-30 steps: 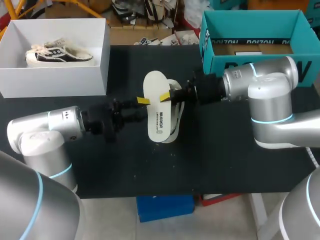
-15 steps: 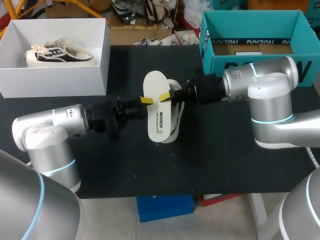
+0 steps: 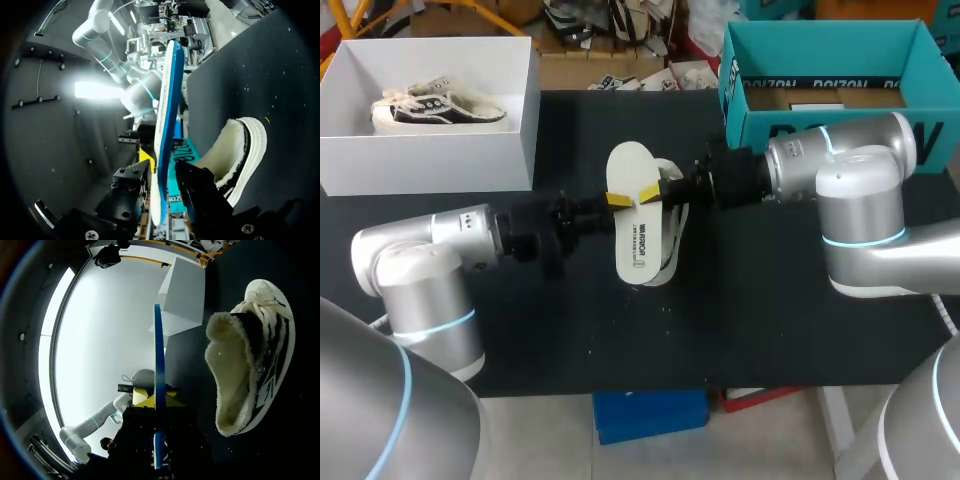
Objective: Take the shoe out of the shoebox, open the shoe tongue, remove and reinsert the insole, then place the shoe into the shoebox
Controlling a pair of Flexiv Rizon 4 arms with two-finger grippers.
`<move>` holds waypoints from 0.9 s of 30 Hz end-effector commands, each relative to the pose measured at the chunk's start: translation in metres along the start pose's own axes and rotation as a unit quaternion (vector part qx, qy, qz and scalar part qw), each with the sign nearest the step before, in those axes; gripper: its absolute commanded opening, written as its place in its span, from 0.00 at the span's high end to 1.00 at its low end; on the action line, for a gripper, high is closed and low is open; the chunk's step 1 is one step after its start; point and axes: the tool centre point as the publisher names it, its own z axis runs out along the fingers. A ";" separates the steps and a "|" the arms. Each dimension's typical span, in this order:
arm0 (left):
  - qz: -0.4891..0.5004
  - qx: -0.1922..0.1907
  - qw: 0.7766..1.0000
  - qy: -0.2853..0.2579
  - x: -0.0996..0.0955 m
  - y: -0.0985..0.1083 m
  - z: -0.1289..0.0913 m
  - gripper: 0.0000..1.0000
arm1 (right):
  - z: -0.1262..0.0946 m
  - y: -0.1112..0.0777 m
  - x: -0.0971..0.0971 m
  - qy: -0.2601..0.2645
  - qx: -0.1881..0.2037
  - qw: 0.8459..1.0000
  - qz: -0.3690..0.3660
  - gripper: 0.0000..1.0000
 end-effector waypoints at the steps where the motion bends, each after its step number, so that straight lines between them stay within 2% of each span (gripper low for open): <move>1: 0.001 0.000 1.000 0.003 0.002 0.001 0.005 0.82 | 0.000 0.001 0.000 0.000 0.001 1.000 0.000 1.00; 9: -0.005 0.003 1.000 0.005 0.005 0.002 0.011 0.83 | 0.000 0.001 0.000 0.000 0.001 1.000 0.000 1.00; 11: -0.005 0.005 1.000 0.004 0.005 0.002 0.012 0.87 | 0.000 0.001 0.000 0.000 0.001 1.000 0.000 1.00; 13: -0.004 0.006 1.000 0.005 0.005 0.002 0.012 1.00 | 0.000 0.001 0.000 0.000 0.001 1.000 0.000 1.00; 24: -0.003 0.022 1.000 0.016 0.006 0.000 0.011 1.00 | 0.000 0.001 0.000 0.000 0.001 1.000 0.000 1.00; 25: -0.006 0.027 0.999 0.020 0.006 -0.002 0.010 1.00 | -0.001 0.001 0.001 -0.001 0.003 1.000 0.002 0.00; 27: -0.017 0.050 0.998 0.034 0.007 -0.007 0.009 1.00 | -0.005 -0.001 0.002 -0.010 -0.011 1.000 0.001 0.00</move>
